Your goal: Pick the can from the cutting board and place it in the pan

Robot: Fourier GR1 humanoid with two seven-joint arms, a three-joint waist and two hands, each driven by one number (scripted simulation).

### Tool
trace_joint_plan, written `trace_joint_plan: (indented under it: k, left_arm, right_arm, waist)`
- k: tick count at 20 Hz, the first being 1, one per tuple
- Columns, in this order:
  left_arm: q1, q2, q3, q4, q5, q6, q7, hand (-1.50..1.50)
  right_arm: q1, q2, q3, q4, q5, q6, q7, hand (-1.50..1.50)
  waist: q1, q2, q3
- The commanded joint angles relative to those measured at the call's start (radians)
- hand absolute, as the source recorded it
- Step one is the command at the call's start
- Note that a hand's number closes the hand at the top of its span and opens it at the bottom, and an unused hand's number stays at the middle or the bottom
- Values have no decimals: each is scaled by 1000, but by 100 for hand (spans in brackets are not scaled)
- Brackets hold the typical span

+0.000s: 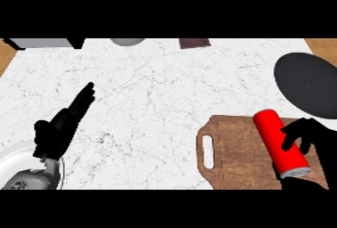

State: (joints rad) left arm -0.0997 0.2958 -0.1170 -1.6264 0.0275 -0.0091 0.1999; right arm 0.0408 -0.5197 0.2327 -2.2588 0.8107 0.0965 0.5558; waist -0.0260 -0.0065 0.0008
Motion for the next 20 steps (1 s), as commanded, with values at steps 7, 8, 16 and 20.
trace_joint_plan:
  k: [7, 8, 16, 20]
  left_arm:
    - [-59, -18, 29, 10, 3, -25, 36, 0]
    - [-60, -6, 32, 18, 9, -49, 33, 0]
    - [-23, -41, -5, -38, -43, -41, 50, 0]
    - [-14, -40, 29, -1, -32, -60, -2, 0]
  right_arm:
    - [-8, 108, -285, 173, -213, -158, -163, 150]
    - [-17, 100, -328, 232, -247, -173, -222, 150]
    - [-200, 51, -464, 732, -235, -270, -525, 150]
    - [-346, 20, -504, 984, -213, -329, -617, 150]
  waist:
    - [25, 8, 0]
    - [26, 8, 0]
    - [41, 9, 1]
    - [44, 10, 0]
